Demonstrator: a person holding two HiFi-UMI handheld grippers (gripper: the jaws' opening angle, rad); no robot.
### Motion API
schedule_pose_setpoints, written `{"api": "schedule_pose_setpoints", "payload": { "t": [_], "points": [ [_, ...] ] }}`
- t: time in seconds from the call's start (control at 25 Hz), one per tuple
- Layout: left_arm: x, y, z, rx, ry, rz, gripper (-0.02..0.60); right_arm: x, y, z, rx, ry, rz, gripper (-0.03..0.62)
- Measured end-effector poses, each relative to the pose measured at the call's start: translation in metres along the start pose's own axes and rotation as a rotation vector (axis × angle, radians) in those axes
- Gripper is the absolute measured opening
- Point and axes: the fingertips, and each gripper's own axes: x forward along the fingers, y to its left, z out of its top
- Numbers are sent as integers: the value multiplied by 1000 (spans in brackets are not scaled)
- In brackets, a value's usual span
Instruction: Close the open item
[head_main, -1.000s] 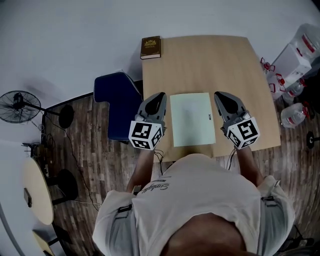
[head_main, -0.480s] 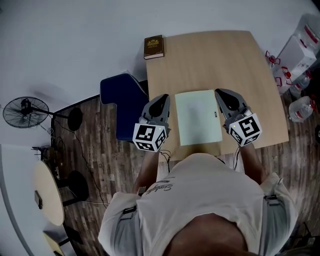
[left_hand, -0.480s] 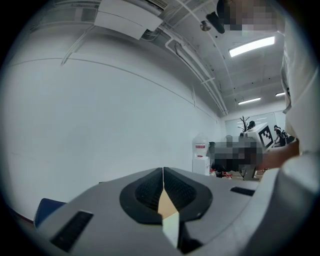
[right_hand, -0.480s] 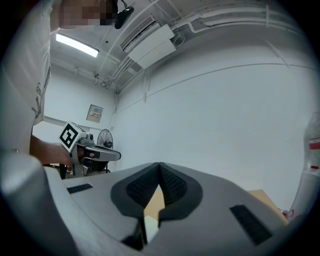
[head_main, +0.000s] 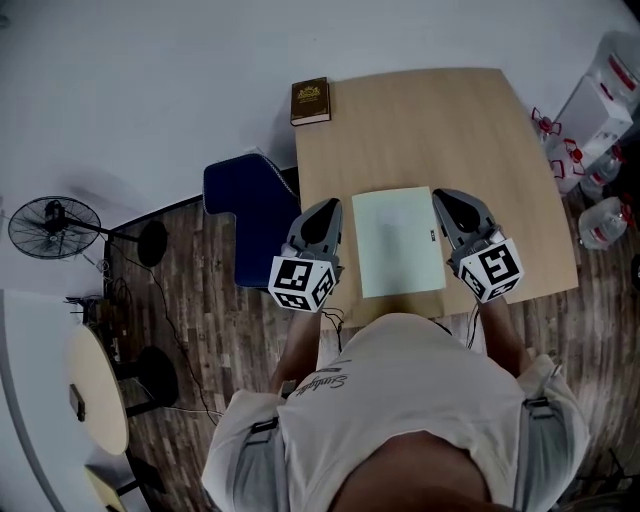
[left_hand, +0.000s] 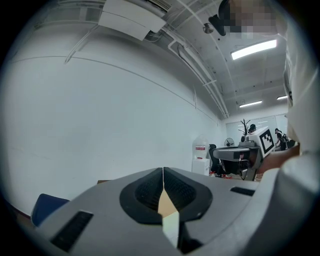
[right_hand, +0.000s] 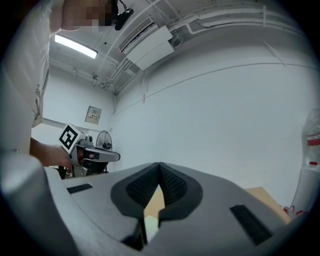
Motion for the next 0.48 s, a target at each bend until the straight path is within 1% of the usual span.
{"api": "schedule_pose_setpoints", "payload": {
  "t": [0.24,0.48],
  "points": [
    [-3,-4,-4,-3,4,-5,15,-4,3,-4,5,5,-4,-6],
    [-4,2,-8,-5,8,7,15,-2,7,-7,5,4,-1,-6]
  ]
}}
